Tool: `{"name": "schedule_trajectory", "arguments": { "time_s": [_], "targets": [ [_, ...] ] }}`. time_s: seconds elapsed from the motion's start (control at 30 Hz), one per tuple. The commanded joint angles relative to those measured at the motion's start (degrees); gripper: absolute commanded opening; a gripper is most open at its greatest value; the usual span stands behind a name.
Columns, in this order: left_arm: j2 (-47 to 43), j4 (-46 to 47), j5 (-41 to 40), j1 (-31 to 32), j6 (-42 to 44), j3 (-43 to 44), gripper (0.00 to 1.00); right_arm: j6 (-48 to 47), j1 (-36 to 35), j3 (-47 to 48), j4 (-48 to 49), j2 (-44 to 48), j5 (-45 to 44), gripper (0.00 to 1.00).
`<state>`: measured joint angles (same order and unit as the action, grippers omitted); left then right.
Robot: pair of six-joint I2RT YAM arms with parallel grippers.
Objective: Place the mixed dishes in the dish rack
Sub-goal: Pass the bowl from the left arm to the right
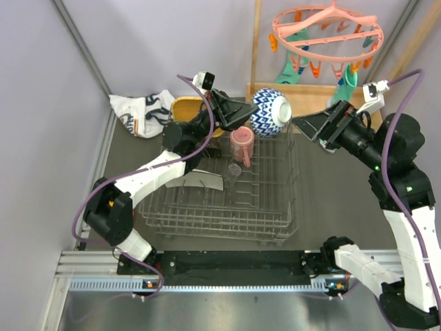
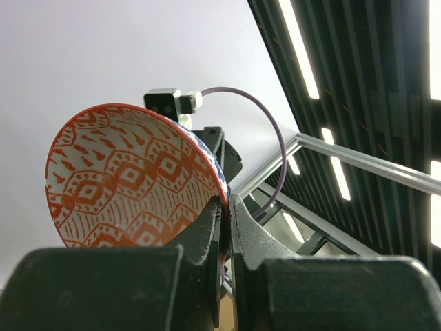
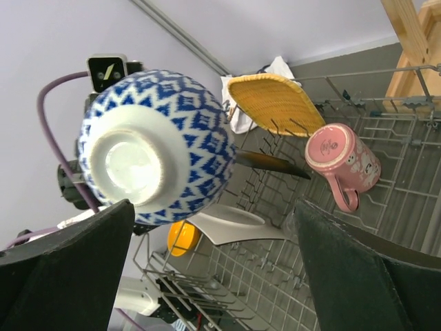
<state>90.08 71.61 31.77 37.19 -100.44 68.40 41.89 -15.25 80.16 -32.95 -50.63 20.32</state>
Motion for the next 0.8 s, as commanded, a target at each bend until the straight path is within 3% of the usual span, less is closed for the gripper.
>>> {"name": "schedule_trajectory", "arguments": {
  "time_s": [0.0,0.47,0.77],
  "targets": [
    [0.1,11.6,-1.4,0.0,0.4,-0.5,0.00,-0.8,0.0,4.0,1.2,0.7,1.7,0.96],
    [-1.1,3.2,0.2,1.9,6.9,-1.1,0.00,-0.6,0.0,4.0,1.1,-1.7,2.8,0.96],
    [0.7,2.8,1.0,2.7,7.1,0.3,0.00,-0.8,0.0,3.0,1.4,-1.9,3.9,0.96]
  ]
}}
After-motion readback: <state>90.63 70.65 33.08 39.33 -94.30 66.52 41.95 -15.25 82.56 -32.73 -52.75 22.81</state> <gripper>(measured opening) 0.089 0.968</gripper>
